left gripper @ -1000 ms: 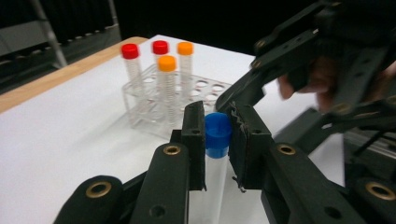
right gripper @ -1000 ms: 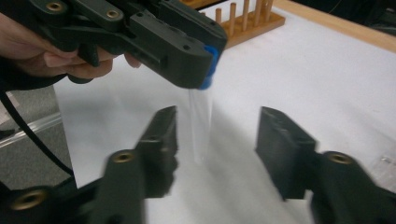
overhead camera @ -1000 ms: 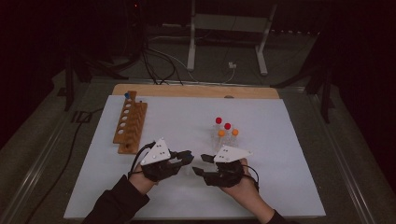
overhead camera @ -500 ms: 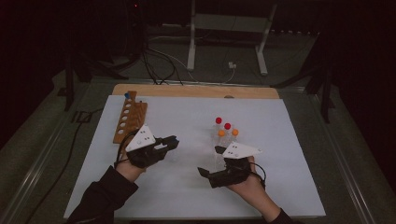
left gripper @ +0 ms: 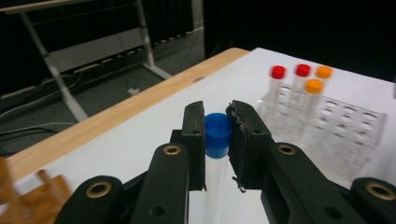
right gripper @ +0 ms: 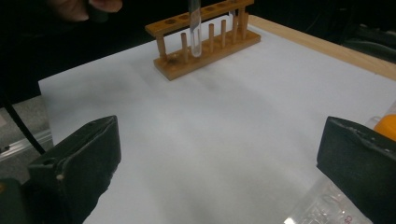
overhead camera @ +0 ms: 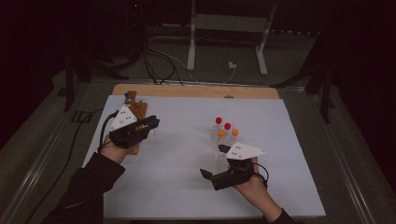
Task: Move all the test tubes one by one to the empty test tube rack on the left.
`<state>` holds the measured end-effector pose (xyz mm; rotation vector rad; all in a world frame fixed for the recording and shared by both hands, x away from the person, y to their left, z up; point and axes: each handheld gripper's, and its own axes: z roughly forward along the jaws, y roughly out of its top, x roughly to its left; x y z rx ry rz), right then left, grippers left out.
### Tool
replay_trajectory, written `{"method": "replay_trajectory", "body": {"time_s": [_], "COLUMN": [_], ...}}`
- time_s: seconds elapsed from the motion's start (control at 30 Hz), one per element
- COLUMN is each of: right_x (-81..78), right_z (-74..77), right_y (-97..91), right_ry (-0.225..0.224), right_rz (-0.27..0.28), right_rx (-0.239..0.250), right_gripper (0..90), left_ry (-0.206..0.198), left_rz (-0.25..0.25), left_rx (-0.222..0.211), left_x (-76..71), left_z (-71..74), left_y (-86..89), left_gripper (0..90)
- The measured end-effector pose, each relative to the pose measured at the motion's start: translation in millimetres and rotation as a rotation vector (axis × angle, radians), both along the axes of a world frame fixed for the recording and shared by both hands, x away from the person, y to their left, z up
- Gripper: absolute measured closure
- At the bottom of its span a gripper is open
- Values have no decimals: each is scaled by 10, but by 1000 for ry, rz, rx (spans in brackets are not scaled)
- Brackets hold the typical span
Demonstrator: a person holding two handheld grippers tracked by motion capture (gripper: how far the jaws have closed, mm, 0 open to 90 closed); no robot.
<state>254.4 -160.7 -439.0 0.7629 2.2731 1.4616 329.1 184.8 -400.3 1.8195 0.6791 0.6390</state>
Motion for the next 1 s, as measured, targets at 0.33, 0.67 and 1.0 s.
{"method": "replay_trajectory", "body": {"time_s": [0.33, 0.67, 1.0], "right_x": [10, 9, 6], "right_z": [1, 5, 8], "right_y": [-20, -26, -34], "right_ry": [9, 8, 17], "right_rz": [6, 6, 14], "right_rx": [12, 16, 22], "right_gripper": [0, 0, 0], "left_ry": [-28, -32, -40], "left_rz": [122, 254, 401], "left_rx": [-37, -63, -98], "left_x": [222, 519, 825], "left_z": [194, 190, 108], "left_y": [279, 490, 659], "left_gripper": [781, 781, 780]}}
